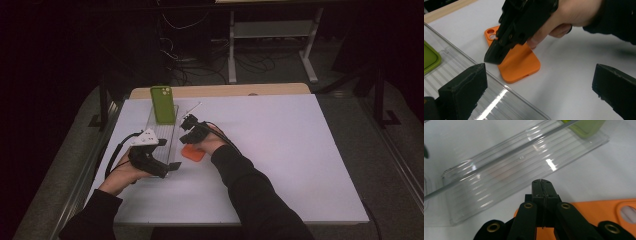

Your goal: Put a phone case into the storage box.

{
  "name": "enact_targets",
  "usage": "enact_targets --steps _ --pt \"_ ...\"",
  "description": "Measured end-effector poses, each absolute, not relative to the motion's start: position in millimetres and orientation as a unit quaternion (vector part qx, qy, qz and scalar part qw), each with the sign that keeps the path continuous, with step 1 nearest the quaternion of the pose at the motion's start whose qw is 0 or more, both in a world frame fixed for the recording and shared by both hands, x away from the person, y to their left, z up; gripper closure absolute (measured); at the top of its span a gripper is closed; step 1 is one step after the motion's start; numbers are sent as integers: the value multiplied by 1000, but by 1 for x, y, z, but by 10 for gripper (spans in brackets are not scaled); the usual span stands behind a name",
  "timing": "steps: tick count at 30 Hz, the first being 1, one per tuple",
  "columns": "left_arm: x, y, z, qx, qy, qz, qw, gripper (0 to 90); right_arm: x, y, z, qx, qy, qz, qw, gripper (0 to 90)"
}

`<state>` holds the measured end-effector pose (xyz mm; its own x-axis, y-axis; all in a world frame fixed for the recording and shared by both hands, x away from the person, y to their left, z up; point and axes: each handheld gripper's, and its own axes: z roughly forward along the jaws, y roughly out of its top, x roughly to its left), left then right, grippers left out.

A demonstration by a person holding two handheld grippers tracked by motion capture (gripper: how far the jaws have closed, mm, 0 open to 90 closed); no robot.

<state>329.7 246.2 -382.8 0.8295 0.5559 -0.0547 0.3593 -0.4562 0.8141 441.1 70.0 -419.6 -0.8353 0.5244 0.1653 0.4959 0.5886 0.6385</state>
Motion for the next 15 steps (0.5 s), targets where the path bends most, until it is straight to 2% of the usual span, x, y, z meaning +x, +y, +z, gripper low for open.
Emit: enact_targets --steps 15 --pt "330 248 -381 843 274 111 449 0 444 81 -435 290 903 316 4 885"
